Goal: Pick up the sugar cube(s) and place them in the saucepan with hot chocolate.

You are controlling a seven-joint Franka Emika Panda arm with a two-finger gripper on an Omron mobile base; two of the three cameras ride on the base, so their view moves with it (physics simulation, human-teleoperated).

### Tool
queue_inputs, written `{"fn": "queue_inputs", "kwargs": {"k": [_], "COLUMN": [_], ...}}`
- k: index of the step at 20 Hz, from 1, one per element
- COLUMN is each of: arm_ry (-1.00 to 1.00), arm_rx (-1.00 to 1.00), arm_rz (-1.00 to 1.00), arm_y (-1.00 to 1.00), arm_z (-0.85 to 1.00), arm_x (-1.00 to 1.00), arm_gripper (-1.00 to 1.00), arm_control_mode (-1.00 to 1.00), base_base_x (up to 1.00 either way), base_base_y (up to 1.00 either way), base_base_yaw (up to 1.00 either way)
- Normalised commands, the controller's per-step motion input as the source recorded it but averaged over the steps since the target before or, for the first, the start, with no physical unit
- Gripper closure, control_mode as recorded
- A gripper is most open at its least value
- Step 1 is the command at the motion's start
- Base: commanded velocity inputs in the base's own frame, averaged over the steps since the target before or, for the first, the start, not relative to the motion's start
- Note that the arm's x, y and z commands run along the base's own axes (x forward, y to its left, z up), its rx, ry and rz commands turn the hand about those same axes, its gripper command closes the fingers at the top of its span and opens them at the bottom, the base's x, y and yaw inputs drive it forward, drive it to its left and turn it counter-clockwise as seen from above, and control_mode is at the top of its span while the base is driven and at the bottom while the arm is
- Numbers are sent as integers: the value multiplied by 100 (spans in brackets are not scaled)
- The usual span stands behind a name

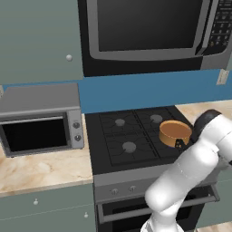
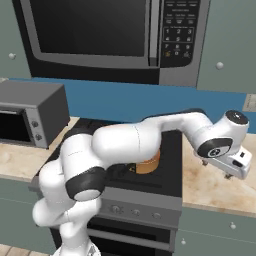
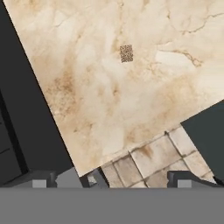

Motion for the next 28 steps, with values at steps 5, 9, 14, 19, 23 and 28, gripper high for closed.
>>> {"fn": "queue_inputs", "kwargs": {"k": [5,9,14,19,23,28], "arm_ry": [0,4,4,1,1,1], "arm_rx": [-3,-1,0,0,0,0], "arm_rz": [-7,-4,0,0,0,0], "arm_y": [-46,-21,-13,0,0,-6], "arm_z": [-55,-23,-4,-4,-24,-42], "arm_x": [17,33,35,24,19,19], "arm_gripper": [-100,-100,-100,-100,-100,-100], "arm_control_mode": [-100,-100,-100,-100,-100,-100], "base_base_x": [0,0,0,0,0,0], "base_base_y": [0,0,0,0,0,0], "base_base_yaw": [0,0,0,0,0,0]}}
